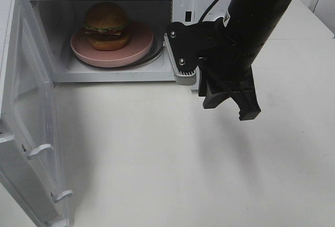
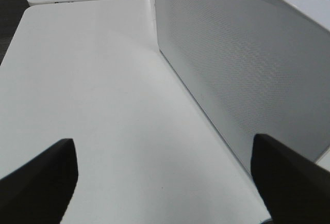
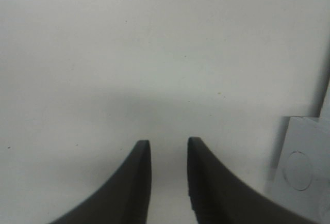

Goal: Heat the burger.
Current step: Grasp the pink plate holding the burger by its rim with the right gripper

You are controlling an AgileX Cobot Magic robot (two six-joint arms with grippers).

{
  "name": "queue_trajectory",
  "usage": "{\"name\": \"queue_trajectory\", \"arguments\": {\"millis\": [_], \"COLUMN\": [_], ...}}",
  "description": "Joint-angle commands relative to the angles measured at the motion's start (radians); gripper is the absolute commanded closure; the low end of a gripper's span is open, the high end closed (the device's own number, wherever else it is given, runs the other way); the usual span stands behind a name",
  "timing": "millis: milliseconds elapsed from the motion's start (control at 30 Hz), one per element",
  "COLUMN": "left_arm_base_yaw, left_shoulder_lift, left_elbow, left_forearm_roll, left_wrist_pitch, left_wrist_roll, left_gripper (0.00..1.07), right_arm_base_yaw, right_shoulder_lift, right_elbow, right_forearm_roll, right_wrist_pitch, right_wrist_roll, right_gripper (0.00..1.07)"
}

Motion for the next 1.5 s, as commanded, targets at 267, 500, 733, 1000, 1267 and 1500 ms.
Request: {"name": "queue_trajectory", "arguments": {"millis": [267, 500, 733, 1000, 1267, 1500], "left_arm_base_yaw": [0.004, 0.004, 0.004, 0.004, 0.004, 0.004], "left_shoulder_lift": [-0.003, -0.003, -0.003, -0.003, -0.003, -0.003], "left_elbow": [0.002, 0.002, 0.002, 0.002, 0.002, 0.002], "left_forearm_roll": [-0.007, -0.007, -0.007, -0.007, -0.007, -0.007], "left_wrist_pitch": [-0.004, -0.004, -0.004, -0.004, -0.004, -0.004], "left_wrist_roll": [-0.001, -0.001, -0.001, -0.001, -0.001, -0.001], "left_gripper": [0.23, 0.23, 0.23, 0.23, 0.23, 0.23], "right_arm_base_yaw": [0.049, 0.078, 0.082, 0.09, 0.09, 0.091], "right_shoulder_lift": [-0.007, -0.004, 0.02, 0.101, 0.181, 0.244], "right_elbow": [-0.003, -0.003, -0.011, -0.09, -0.181, -0.237], "right_forearm_roll": [-0.061, -0.136, -0.231, -0.276, -0.277, -0.274], "right_wrist_pitch": [-0.14, -0.235, -0.321, -0.332, -0.345, -0.353], "right_wrist_roll": [-0.011, -0.005, 0.051, 0.105, 0.111, 0.116], "right_gripper": [0.39, 0.17, 0.19, 0.2, 0.2, 0.21]}}
